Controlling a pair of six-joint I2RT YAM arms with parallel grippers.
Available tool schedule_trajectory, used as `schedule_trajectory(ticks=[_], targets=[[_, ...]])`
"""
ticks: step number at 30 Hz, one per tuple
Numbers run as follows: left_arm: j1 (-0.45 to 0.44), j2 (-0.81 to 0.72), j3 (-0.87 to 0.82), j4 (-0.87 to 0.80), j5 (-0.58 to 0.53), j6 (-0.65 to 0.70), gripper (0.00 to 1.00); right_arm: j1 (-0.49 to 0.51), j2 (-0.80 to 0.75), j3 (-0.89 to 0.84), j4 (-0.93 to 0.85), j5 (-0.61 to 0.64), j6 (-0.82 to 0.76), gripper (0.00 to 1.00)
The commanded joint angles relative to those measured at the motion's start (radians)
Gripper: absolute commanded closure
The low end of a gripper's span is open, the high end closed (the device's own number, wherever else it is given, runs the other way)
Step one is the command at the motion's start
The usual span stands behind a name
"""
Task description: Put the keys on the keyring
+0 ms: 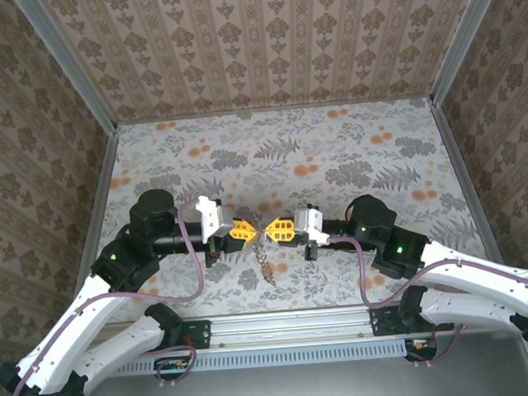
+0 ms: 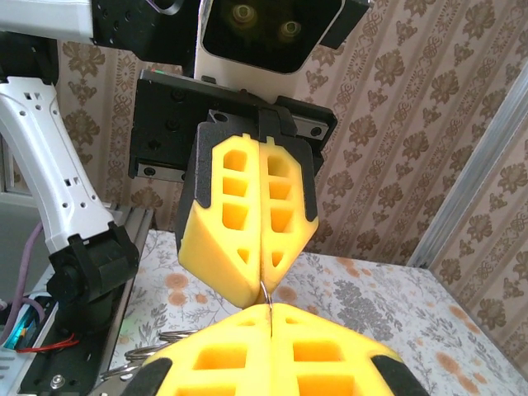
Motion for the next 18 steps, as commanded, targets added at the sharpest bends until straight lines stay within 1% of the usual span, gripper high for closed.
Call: schedule_trajectory(ticks=[1, 18], targets=[[0.003, -0.002, 0.016, 0.021, 0.032, 0.011, 1.0, 0.003, 0.007, -0.012, 0.046, -0.018, -0.012, 1.0], [0.007, -0.006, 0.016, 0.027, 0.036, 0.008, 1.0, 0.003, 0.021, -0.01, 0.038, -0.042, -0.012, 1.0]])
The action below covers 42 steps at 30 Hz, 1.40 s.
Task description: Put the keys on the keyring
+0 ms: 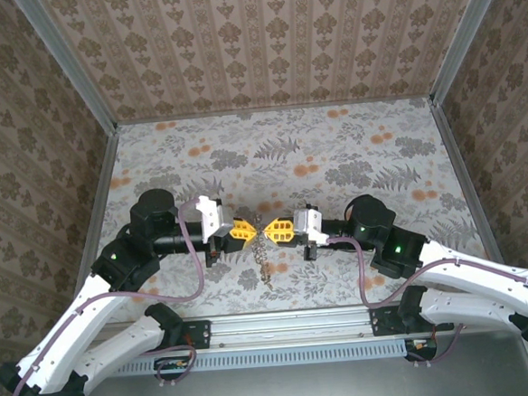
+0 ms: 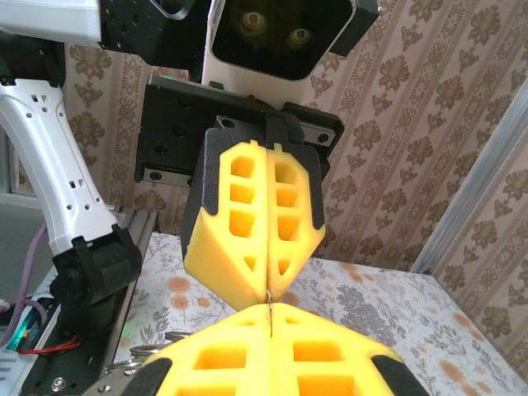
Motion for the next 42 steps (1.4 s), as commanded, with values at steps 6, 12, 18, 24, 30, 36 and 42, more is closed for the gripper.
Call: schedule_trajectory(ticks=[6, 12, 18, 24, 30, 36, 42], targets=[[0.005, -0.011, 0.014, 0.029, 0.039, 0.006, 1.0, 0.003, 0.01, -0.011, 0.017, -0.025, -0.01, 1.0], [0.007, -0.014, 0.015, 0.028, 0.043, 0.008, 1.0, 0.003, 0.012, -0.012, 0.016, -0.007, -0.013, 1.0], [0.008, -0.015, 0.015, 0.028, 0.048, 0.01, 1.0, -0.003, 0.01, -0.018, 0.016, 0.004, -0.017, 1.0], [0.009, -0.016, 0.016, 0.027, 0.054, 0.009, 1.0, -0.01, 0.005, -0.022, 0.017, 0.005, -0.019, 1.0], [0.01, -0.015, 0.018, 0.026, 0.061, 0.008, 1.0, -0.012, 0.004, -0.023, 0.019, 0.006, -0.019, 1.0], [0.01, -0.016, 0.018, 0.026, 0.067, 0.007, 1.0, -0.014, 0.003, -0.025, 0.019, 0.011, -0.021, 1.0], [0.012, -0.018, 0.017, 0.026, 0.07, 0.009, 1.0, -0.017, 0.009, -0.026, 0.02, 0.009, -0.019, 1.0]])
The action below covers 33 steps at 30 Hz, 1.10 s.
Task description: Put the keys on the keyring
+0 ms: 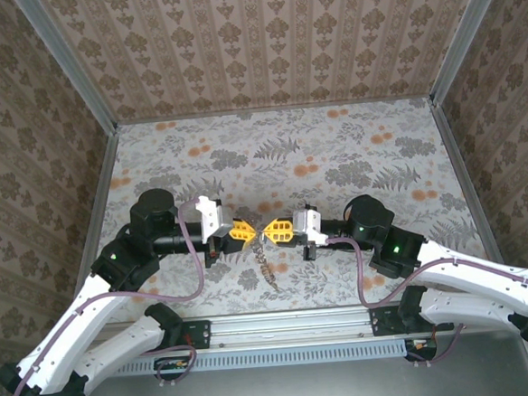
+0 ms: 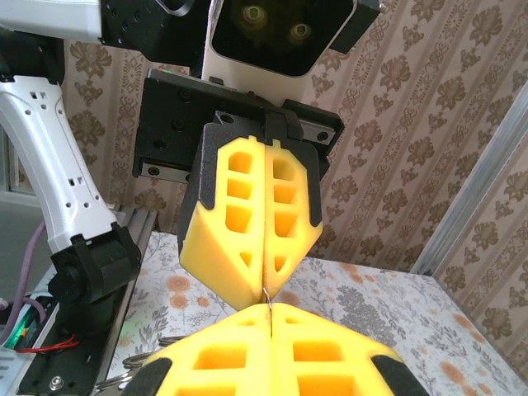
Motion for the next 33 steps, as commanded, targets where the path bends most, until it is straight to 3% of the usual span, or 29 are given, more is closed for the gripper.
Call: schedule_trajectory(ticks=[1, 33], targets=[[0.004, -0.017, 0.017, 0.036, 0.053, 0.008, 1.0, -0.007, 0.006, -0.017, 0.004, 0.013, -0.016, 1.0], [0.007, -0.026, 0.011, 0.071, 0.123, -0.016, 1.0, -0.029, 0.02, -0.041, 0.035, -0.095, 0.0, 1.0]])
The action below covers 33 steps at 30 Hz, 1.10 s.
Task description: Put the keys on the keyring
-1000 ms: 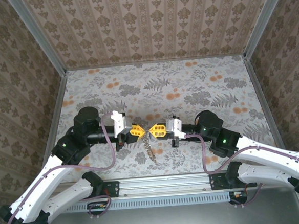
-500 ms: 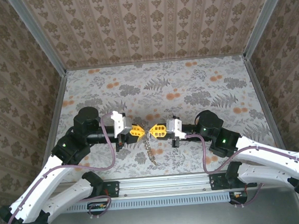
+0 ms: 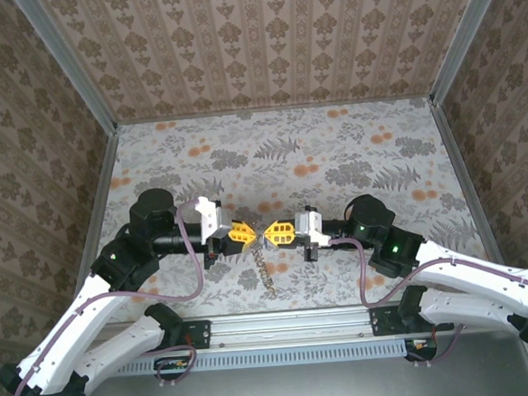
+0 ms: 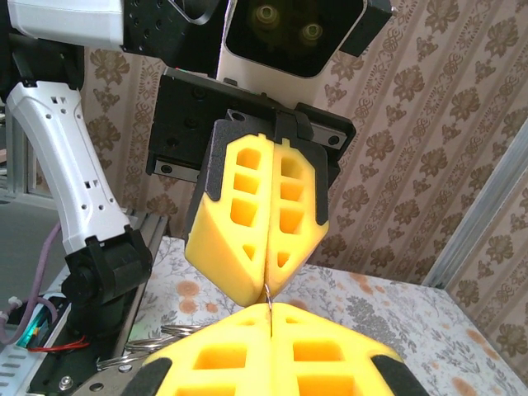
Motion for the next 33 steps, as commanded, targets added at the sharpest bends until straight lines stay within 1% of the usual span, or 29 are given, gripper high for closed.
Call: schedule_trajectory(ticks=[1, 17, 26, 33], targets=[[0.0, -0.024, 0.013, 0.072, 0.076, -0.016, 1.0, -0.009, 0.018, -0.02, -0.011, -0.024, -0.002, 1.0], [0.004, -0.032, 0.013, 0.092, 0.102, -0.035, 1.0, -0.011, 0.021, -0.02, -0.01, -0.063, -0.002, 1.0], [0.005, -0.031, 0.016, 0.094, 0.087, -0.032, 1.0, -0.024, 0.039, 0.021, -0.066, -0.068, 0.027, 1.0], [0.008, -0.028, 0.019, 0.096, 0.08, -0.028, 1.0, -0.033, 0.04, 0.016, -0.056, -0.088, 0.026, 1.0]])
